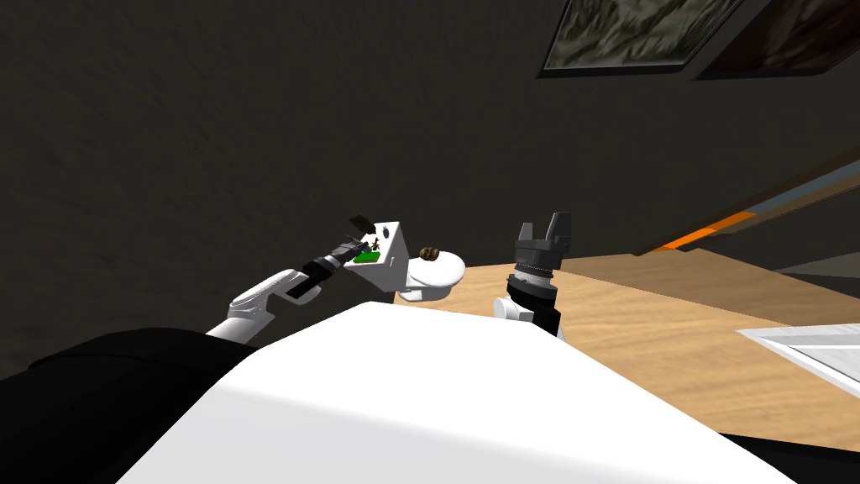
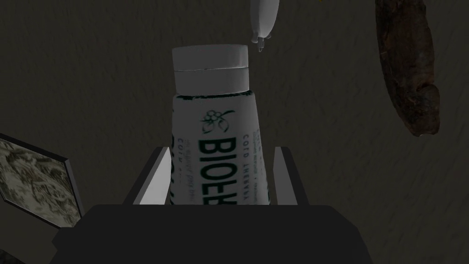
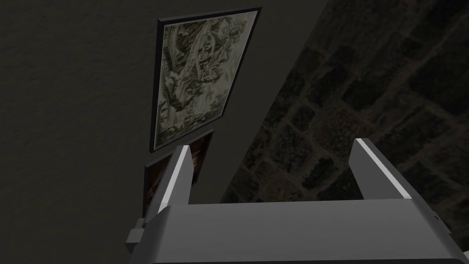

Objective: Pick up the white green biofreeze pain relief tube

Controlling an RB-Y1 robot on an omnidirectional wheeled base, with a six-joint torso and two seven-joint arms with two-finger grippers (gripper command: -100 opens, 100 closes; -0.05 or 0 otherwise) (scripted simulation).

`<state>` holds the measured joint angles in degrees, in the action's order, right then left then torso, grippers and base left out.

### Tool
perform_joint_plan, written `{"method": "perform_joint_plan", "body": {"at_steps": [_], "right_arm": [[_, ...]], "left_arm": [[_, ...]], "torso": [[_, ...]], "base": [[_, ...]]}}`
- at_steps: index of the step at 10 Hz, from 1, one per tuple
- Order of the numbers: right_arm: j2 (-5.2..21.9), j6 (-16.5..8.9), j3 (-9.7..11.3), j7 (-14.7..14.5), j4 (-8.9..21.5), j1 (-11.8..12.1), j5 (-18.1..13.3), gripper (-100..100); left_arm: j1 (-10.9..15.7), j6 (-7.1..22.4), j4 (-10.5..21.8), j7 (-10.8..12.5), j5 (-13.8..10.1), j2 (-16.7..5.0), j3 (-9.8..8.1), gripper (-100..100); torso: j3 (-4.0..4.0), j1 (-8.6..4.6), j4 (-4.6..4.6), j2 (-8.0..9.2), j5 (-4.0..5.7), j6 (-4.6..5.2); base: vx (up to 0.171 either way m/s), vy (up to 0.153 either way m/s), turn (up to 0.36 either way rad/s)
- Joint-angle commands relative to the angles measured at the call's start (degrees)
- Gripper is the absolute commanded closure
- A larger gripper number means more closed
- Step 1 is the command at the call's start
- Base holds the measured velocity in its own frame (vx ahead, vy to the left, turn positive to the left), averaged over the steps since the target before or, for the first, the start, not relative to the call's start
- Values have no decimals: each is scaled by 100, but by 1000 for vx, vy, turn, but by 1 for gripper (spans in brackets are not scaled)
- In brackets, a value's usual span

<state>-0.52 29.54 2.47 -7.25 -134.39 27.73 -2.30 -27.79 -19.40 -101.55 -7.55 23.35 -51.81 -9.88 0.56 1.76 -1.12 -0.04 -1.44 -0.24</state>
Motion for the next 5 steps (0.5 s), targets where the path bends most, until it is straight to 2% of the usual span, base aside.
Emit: {"method": "perform_joint_plan", "body": {"at_steps": [1,2,3,4,5], "right_arm": [[0,0,0,0,0,0,0,0],[0,0,0,0,0,0,0,0],[0,0,0,0,0,0,0,0],[0,0,0,0,0,-1,0,0],[0,0,0,0,0,-1,0,0]], "left_arm": [[-286,-41,-286,69,80,-49,-277,100],[-441,-41,-462,69,80,-49,-277,100],[-591,-41,-462,69,80,-49,-277,100],[-453,-65,-368,63,79,-44,-268,100],[-471,-92,-361,54,81,-40,-269,0]], "torso": [[0,0,0,0,0,0],[9,-13,-3,-15,5,7],[8,-12,-5,-10,1,10],[1,1,-5,5,-5,5],[-4,7,-1,12,-5,7]], "base": [[118,-45,37],[75,-29,-2],[26,-10,-19],[0,0,0],[0,0,0]]}}
